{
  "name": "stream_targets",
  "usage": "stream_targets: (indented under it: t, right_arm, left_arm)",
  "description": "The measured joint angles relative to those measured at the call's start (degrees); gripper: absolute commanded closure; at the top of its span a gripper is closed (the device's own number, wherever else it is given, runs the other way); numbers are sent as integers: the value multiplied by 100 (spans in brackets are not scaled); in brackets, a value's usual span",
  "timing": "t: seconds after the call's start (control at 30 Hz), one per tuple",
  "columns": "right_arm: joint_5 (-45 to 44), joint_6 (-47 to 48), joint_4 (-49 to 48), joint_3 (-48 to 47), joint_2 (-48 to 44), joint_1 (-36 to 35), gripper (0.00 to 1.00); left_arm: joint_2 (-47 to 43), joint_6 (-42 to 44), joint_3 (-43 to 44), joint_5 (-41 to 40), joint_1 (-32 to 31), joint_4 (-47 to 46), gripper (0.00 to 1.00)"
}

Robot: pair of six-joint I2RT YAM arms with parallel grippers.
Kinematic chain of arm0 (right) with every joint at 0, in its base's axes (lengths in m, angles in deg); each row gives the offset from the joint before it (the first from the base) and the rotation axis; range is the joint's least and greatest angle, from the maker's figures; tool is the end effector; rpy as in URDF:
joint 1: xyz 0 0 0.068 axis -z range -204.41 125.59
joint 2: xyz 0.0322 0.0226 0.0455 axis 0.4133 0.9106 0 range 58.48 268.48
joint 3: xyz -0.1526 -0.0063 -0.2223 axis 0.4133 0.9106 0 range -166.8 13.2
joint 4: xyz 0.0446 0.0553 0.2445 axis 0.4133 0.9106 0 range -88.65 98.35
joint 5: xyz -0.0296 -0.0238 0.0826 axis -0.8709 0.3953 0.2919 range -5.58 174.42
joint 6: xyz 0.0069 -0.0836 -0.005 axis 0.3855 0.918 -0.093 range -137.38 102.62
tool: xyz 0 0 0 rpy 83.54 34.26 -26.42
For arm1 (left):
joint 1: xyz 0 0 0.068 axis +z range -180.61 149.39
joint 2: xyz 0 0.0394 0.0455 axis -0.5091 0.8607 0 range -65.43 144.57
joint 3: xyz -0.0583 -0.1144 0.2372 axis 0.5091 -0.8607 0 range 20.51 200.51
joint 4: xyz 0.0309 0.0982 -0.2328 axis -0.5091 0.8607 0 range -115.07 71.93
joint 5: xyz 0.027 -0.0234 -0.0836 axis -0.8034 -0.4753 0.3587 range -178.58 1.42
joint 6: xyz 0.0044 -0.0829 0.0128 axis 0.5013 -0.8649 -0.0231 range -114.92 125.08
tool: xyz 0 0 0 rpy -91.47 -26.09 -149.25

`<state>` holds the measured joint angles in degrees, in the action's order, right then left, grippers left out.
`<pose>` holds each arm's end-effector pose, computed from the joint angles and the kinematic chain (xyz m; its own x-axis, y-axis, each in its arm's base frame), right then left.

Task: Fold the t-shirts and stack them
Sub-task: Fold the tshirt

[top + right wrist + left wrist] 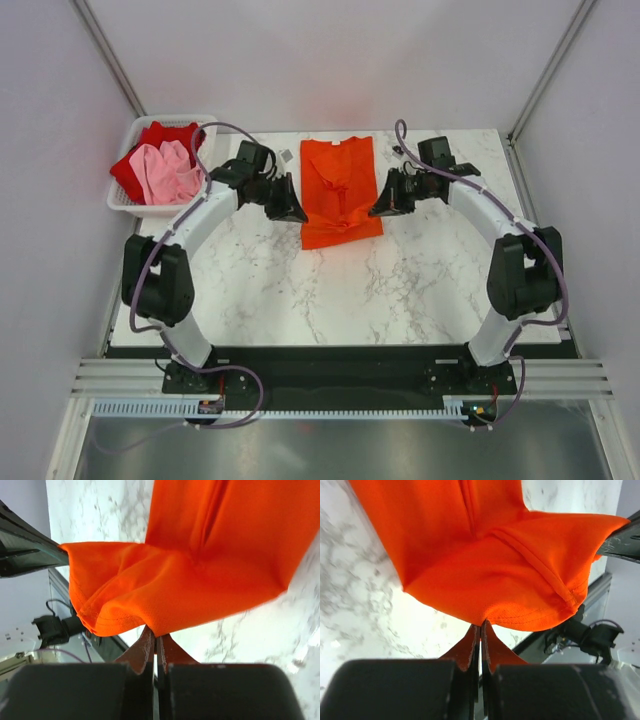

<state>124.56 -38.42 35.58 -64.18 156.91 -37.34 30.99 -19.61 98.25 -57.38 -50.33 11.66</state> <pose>0.3557 0.1303 0.2350 -0.9376 0.0663 -0.3413 -0.2060 0.6847 0.6991 0.3367 -0.1612 0.2406 -0.9403 -0.0424 -0.3376 0.1901 0.7574 -0.6247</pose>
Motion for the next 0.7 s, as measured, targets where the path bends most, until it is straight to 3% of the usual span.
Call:
stream_targets:
  t: [0.23,0.6,0.63,0.7]
  right_arm:
    - [-225,243,-212,-1189,1241,-4,100]
    - [-551,452,-260,-2197,2415,4,100]
    - [-575,461,-275,-2308,2487,4,94]
    - [-640,470,-310,-2452,2581,4,74]
  left_arm:
    - [1408,369,1370,-264,146,0,98]
    - [2439,708,2245,-579,168,-42,98]
    - [2485,726,2312,-595,173,-46,94]
    - [2592,774,2463,-682,173,-85,76]
